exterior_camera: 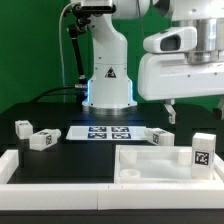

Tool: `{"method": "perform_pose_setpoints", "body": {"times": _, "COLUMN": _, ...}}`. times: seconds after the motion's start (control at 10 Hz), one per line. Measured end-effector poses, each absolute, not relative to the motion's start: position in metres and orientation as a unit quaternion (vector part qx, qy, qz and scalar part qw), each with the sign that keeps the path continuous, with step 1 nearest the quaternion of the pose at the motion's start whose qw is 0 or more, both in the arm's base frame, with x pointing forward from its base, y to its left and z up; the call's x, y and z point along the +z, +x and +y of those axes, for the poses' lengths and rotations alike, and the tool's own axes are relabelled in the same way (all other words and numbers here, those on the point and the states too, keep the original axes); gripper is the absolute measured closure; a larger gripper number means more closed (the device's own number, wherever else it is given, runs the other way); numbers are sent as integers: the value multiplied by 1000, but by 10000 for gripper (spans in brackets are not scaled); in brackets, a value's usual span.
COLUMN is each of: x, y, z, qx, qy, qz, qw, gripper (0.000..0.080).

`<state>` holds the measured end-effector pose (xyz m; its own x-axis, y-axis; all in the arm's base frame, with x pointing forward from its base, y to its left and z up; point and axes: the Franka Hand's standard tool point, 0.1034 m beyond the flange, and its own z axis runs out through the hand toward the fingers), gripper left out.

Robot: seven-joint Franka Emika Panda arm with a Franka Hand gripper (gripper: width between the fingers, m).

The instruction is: Assemble square table

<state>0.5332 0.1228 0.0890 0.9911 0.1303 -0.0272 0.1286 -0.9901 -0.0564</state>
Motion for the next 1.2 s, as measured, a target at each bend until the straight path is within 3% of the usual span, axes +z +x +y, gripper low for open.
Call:
{"method": "perform_pose_setpoints", "body": {"times": 0.3, "x": 65, "y": 481, "z": 135, "qx": 17, "qy": -981, "qz": -192, "qw": 2, "gripper": 151}}
{"method": "perform_pose_setpoints", "body": {"times": 0.8, "x": 63, "y": 473, "z": 132, "qx": 50, "qy": -974, "qz": -222, "qw": -1, "gripper": 151}}
{"method": "perform_pose_setpoints", "body": {"times": 0.9, "x": 59, "y": 450, "z": 128, "qx": 119, "qy": -969, "qz": -217, "qw": -20, "gripper": 151}}
{"method": "perform_pose_setpoints", "body": {"times": 1.2, "x": 49, "y": 423, "z": 117, "qx": 243, "qy": -946, "qz": -210, "qw": -50, "gripper": 151}}
